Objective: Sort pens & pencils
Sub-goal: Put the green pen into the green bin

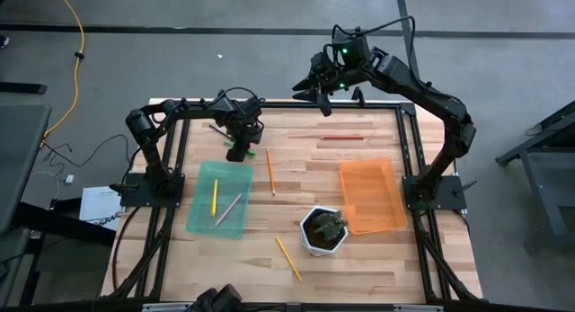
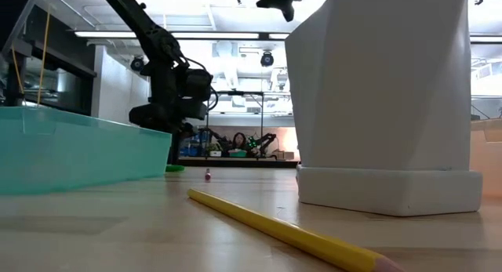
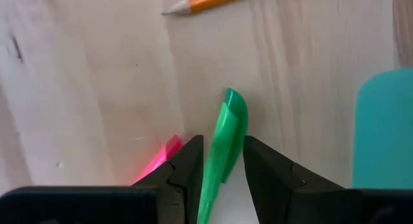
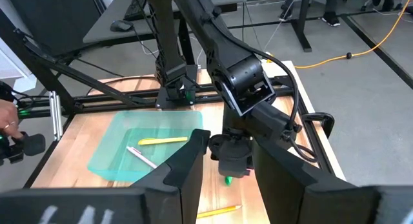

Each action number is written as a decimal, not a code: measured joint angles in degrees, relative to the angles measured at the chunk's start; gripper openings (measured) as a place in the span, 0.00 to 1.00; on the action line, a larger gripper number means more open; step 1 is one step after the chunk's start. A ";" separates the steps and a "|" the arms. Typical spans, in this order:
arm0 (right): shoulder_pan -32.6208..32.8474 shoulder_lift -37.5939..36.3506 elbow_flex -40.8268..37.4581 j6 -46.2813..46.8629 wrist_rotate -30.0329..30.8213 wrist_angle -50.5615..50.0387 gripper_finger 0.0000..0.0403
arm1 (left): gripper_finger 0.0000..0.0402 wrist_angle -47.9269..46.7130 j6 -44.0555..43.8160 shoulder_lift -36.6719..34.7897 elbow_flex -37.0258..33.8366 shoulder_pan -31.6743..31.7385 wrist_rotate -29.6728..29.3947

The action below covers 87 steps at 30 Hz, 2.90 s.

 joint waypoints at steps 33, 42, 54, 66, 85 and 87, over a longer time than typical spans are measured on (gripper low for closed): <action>-0.02 0.00 0.00 -0.13 0.87 -0.02 0.31 | 0.05 0.59 -0.80 -0.17 -3.29 -1.05 1.01; -0.13 0.00 0.00 -0.24 0.87 -0.04 0.31 | 0.15 -2.13 -1.76 -0.13 1.11 -1.01 3.15; -0.13 0.00 0.00 -0.44 0.87 -0.07 0.31 | 0.03 -7.10 0.32 -0.17 9.16 -1.01 4.07; -0.13 0.00 0.00 -1.03 0.87 -1.49 0.31 | 0.15 -11.53 4.52 -0.22 7.82 -0.98 -0.71; -0.13 0.00 0.00 -1.62 2.03 -1.75 0.31 | 0.21 -3.74 1.38 -0.22 0.71 -1.01 -0.88; -0.13 0.00 0.00 -1.62 2.03 -1.75 0.31 | 0.21 -3.57 1.38 -0.22 0.07 -1.14 -0.86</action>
